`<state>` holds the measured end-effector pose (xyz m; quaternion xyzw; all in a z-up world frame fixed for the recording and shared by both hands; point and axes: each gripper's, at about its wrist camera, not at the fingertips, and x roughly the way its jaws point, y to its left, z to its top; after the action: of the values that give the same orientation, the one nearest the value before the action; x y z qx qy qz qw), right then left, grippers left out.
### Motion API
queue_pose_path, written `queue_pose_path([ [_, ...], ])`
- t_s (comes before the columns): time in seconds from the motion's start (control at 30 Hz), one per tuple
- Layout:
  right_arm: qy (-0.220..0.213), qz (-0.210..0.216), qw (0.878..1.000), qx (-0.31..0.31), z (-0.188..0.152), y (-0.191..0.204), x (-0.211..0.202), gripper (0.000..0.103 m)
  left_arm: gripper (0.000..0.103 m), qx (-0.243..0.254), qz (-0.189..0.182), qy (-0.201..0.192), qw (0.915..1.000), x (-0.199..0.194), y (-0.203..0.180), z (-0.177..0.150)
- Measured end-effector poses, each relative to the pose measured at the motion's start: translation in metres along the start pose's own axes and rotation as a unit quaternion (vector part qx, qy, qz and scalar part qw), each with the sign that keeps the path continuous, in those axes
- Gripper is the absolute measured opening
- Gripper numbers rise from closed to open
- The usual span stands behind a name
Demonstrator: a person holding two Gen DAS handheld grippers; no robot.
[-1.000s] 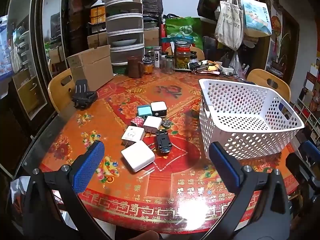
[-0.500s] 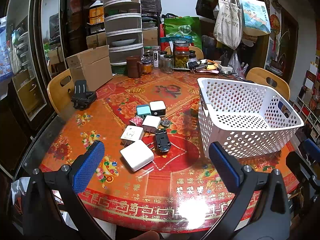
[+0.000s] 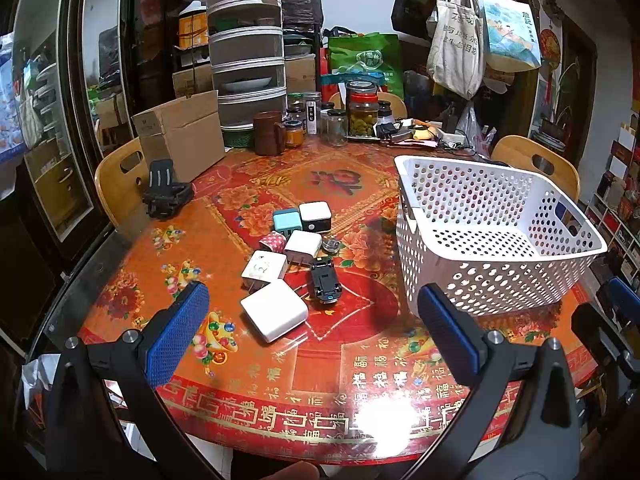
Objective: Organize rigid objects
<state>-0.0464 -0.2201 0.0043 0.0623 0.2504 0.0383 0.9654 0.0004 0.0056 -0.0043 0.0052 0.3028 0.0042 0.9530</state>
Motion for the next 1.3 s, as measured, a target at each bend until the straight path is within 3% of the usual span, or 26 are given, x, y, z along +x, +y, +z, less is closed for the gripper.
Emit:
queue_pose_path([
  [1.17,0.0,-0.002,1.0,-0.002,-0.001,0.003,-0.001,0.103,0.103,0.006,0.0,0.003,1.0,0.002,-0.002,-0.005],
  [1.27,-0.003,-0.025,1.0,-0.005,0.004,-0.008,0.0,0.103,0.103,0.004,0.005,-0.024,0.9997,-0.002,0.001,-0.007],
  [1.3,-0.009,-0.05,0.999,0.003,0.009,-0.02,0.0,0.103,0.103,-0.003,0.009,-0.056,0.9984,-0.008,0.007,-0.008],
])
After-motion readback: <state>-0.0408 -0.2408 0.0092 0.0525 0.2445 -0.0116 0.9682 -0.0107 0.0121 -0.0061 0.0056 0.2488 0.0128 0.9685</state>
